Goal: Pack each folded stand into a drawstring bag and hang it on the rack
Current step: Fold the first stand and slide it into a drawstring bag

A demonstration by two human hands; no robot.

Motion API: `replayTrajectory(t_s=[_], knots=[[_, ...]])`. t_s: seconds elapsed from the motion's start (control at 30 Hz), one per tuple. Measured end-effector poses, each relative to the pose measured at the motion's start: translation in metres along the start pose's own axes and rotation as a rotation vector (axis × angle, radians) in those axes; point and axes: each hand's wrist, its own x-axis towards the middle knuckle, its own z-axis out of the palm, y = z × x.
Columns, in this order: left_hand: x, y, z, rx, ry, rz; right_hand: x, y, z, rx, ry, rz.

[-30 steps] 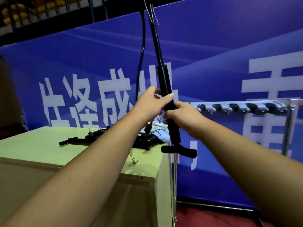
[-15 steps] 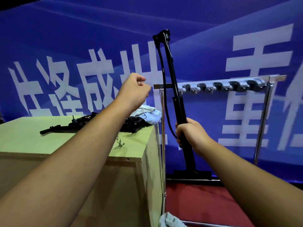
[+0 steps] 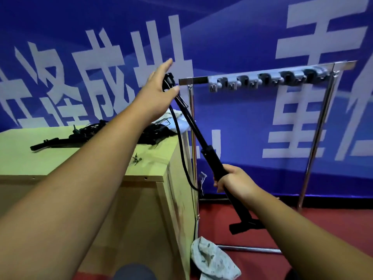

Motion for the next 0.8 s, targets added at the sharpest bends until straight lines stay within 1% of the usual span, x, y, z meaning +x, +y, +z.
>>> replayTrajectory(t_s=[0.1, 0.2, 0.3, 0.37, 0.5, 0.53, 0.67, 0.8], knots=[[-0.011, -0.013, 0.016, -0.032, -0.019, -0.011, -0.009, 0.016, 0.004, 0.019, 0.020, 0.011], [-0.018, -0.026, 0.042, -0.065, 0.016, -0.034, -0.011, 0.041, 0.008, 0.032, 0.084, 0.016], [-0.022, -0.036, 0.069, -0.101, 0.080, -0.050, -0.010, 0.066, 0.014, -0.006, 0.120, 0.030], [-0.034, -0.042, 0.093, -0.124, 0.112, -0.053, -0.009, 0.089, 0.017, -0.027, 0.177, 0.049], [-0.078, -0.059, 0.159, -0.088, 0.085, 0.010, -0.009, 0.128, 0.030, -0.077, 0.271, 0.087], [-0.088, -0.063, 0.173, -0.091, 0.101, 0.012, -0.007, 0.133, 0.034, -0.084, 0.282, 0.095], [-0.101, -0.076, 0.195, -0.126, 0.170, -0.032, 0.007, 0.135, 0.034, -0.127, 0.281, 0.070], [-0.111, -0.096, 0.216, -0.124, 0.118, -0.095, 0.018, 0.138, 0.030, -0.185, 0.239, 0.055]])
